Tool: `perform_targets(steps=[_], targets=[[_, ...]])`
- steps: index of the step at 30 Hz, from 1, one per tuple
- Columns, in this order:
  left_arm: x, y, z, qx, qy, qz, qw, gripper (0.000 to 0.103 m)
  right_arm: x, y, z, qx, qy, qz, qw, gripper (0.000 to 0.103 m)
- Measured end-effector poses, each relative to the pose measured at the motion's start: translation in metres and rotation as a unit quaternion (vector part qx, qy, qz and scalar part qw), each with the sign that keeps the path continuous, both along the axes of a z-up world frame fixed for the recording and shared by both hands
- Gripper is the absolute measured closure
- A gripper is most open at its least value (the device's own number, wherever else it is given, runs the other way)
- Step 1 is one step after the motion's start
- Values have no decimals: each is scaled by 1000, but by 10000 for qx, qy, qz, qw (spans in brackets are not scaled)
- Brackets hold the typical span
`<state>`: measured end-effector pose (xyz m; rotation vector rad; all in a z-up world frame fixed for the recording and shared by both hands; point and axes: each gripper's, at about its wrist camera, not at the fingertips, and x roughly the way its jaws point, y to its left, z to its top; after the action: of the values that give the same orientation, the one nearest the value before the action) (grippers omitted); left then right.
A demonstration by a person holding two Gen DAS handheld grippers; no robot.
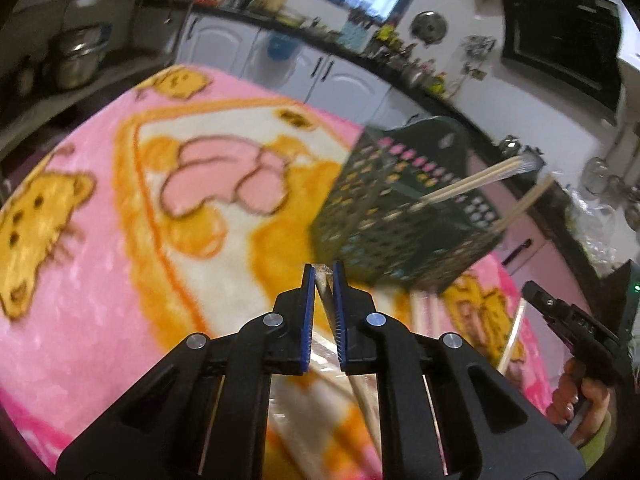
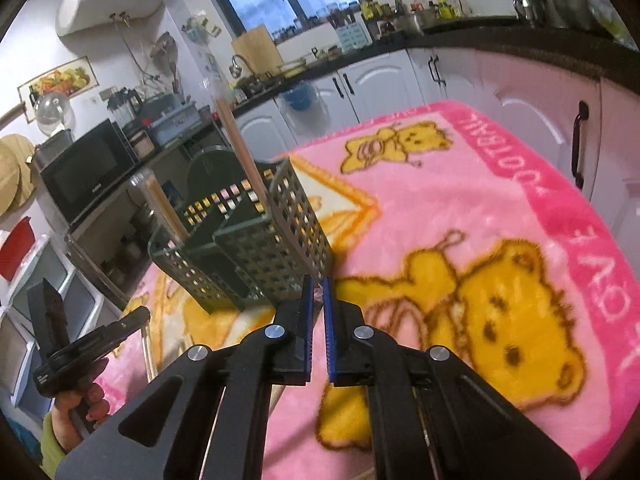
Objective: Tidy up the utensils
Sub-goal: 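Raise the left tool's chopstick over the caddy while the right tool carries its chopstick above it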
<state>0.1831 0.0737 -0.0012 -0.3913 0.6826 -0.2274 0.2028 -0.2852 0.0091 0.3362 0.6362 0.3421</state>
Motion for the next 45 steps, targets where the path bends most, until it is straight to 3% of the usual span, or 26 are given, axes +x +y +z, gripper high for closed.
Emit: perform_targets(steps=[10,18,35,45], targets=[[-14,-44,42,-2,-623,-512,9967,99,-19,-7,32,-49,-431,-25,9991,99],[-15,-72,68,-9,-879,-890,9921,99,-34,-7,53,-249,-710,29,9972,99],[-15,-114,116,199,-1416,-1360,9803,100,-51,-9,95,-378,-1307,77,9907,99],[-12,-124,145,243,-1739,-1380,9748,100,-48,-5,115,-384,-1510,135,9877,100]])
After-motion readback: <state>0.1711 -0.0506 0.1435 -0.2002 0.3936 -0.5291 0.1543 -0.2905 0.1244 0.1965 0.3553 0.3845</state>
